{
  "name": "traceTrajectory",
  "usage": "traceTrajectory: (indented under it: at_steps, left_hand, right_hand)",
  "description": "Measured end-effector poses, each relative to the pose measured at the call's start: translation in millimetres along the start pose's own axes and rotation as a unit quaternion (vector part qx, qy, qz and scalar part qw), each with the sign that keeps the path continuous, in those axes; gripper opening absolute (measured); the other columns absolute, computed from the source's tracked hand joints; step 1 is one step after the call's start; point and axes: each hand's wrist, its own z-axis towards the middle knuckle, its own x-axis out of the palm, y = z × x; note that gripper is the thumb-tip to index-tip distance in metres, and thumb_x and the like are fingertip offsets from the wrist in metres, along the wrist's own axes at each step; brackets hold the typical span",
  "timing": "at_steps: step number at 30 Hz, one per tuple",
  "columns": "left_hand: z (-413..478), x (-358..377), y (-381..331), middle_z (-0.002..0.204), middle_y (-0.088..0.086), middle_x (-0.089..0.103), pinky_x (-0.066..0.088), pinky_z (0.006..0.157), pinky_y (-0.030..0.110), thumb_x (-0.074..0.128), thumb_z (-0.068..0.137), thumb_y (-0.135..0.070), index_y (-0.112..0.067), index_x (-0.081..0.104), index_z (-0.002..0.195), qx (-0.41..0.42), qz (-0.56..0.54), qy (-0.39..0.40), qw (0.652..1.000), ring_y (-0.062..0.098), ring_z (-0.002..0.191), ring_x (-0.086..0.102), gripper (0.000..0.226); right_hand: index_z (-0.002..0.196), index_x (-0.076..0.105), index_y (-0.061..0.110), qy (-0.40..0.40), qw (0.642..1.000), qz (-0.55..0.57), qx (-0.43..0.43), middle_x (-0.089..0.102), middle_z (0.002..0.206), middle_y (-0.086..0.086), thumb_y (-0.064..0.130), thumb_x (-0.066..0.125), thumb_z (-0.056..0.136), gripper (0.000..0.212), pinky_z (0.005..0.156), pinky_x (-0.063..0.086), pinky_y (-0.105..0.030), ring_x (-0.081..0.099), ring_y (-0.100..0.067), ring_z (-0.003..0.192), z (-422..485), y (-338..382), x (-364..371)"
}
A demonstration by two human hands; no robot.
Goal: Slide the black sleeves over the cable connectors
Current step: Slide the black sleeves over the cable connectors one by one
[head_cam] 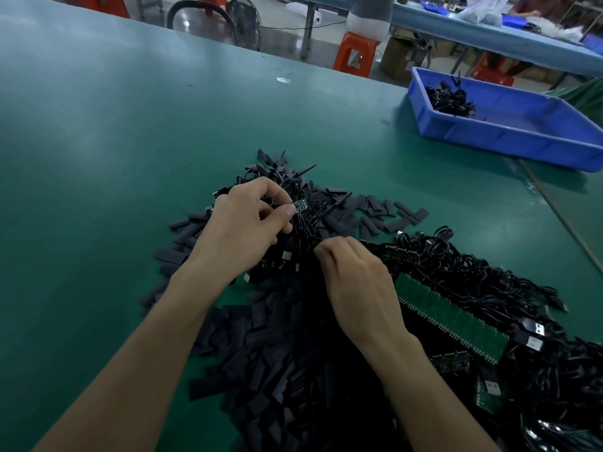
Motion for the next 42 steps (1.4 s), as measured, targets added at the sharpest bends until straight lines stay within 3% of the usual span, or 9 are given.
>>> traceTrajectory:
  at_steps: [2,5,10,15,17,19,21,27,42]
  left_hand:
    - [0.2,0.7,0.3,0.074,-0.018,0.073,0.045,0.054,0.009,0.066,0.096,-0.022,-0.032,0.063,0.091,-0.006,0.009,0.002,1.0,0.002,0.056,0.065,0.011]
    - [0.7,1.4,0.4,0.075,-0.019,0.074,0.046,0.053,0.01,0.064,0.094,-0.016,-0.032,0.065,0.094,-0.012,0.015,0.001,1.0,0.002,0.059,0.066,0.015]
    - [0.0,2.0,0.2,0.076,-0.021,0.073,0.046,0.052,0.009,0.064,0.095,-0.018,-0.031,0.066,0.097,-0.014,0.008,0.007,1.0,0.001,0.058,0.066,0.013]
    - [-0.4,2.3,1.3,0.076,-0.019,0.074,0.044,0.051,0.009,0.064,0.095,-0.018,-0.03,0.067,0.098,-0.014,0.007,0.015,1.0,0.001,0.057,0.065,0.012]
    - [-0.3,1.9,1.6,0.075,-0.019,0.074,0.044,0.051,0.008,0.065,0.096,-0.018,-0.029,0.067,0.098,-0.014,0.01,0.019,1.0,0.001,0.056,0.065,0.012]
    - [0.1,2.1,2.3,0.075,-0.019,0.074,0.044,0.052,0.007,0.065,0.095,-0.018,-0.028,0.069,0.099,-0.013,0.011,0.021,1.0,0.0,0.057,0.065,0.011]
    - [-0.1,2.2,3.1,0.075,-0.018,0.074,0.044,0.052,0.007,0.066,0.095,-0.018,-0.027,0.07,0.099,-0.011,0.008,0.023,1.0,0.0,0.057,0.065,0.011]
    - [0.3,4.2,2.8,0.076,-0.019,0.074,0.045,0.054,0.009,0.066,0.096,-0.019,-0.03,0.069,0.098,-0.005,-0.002,0.06,0.998,0.0,0.057,0.065,0.012]
    - [-2.3,4.5,-4.3,0.075,-0.005,0.077,0.046,0.053,0.012,0.066,0.095,-0.009,-0.023,0.073,0.093,-0.013,-0.099,0.11,0.989,0.003,0.052,0.059,0.015]
  right_hand:
    - [0.099,0.061,0.018,0.012,0.997,0.063,0.036,0.062,0.089,0.008,0.029,0.048,0.104,0.018,0.068,0.052,-0.037,0.059,-0.012,0.077,0.0,-2.1,-3.9]
    - [0.106,0.06,0.018,0.087,0.994,0.057,0.035,0.066,0.096,0.005,0.022,0.052,0.102,0.009,0.073,0.054,-0.039,0.061,-0.015,0.084,-3.9,-3.3,-7.9]
    - [0.131,0.056,0.03,0.181,0.983,0.005,0.016,0.059,0.118,0.01,0.022,0.056,0.096,0.035,0.088,0.052,-0.04,0.057,-0.017,0.109,-6.7,-2.8,-14.2]
    - [0.11,0.065,0.03,0.203,0.979,0.001,0.024,0.062,0.105,0.01,0.026,0.059,0.097,0.015,0.081,0.055,-0.04,0.061,-0.015,0.095,-4.2,-7.3,-16.7]
    - [0.1,0.062,0.027,0.185,0.981,0.039,0.045,0.064,0.093,0.012,0.027,0.063,0.096,0.004,0.073,0.055,-0.03,0.061,-0.005,0.082,-1.3,-12.5,-16.4]
    - [0.094,0.063,0.031,0.136,0.984,0.094,0.064,0.062,0.084,0.018,0.027,0.069,0.094,0.007,0.066,0.047,-0.012,0.059,0.003,0.077,1.7,-15.9,-18.3]
    - [0.102,0.072,0.031,0.077,0.982,0.156,0.075,0.066,0.082,0.021,0.023,0.072,0.092,0.013,0.07,0.045,-0.007,0.061,0.007,0.078,4.8,-17.0,-21.7]
    - [0.108,0.076,0.026,0.002,0.943,0.311,0.118,0.075,0.083,0.013,0.018,0.079,0.085,0.025,0.071,0.054,-0.017,0.072,-0.005,0.075,13.7,-22.0,-31.9]
    - [0.094,0.068,0.034,-0.075,0.945,0.306,0.087,0.069,0.075,0.021,0.022,0.071,0.091,0.013,0.064,0.047,-0.01,0.063,0.004,0.068,14.3,-20.0,-31.9]
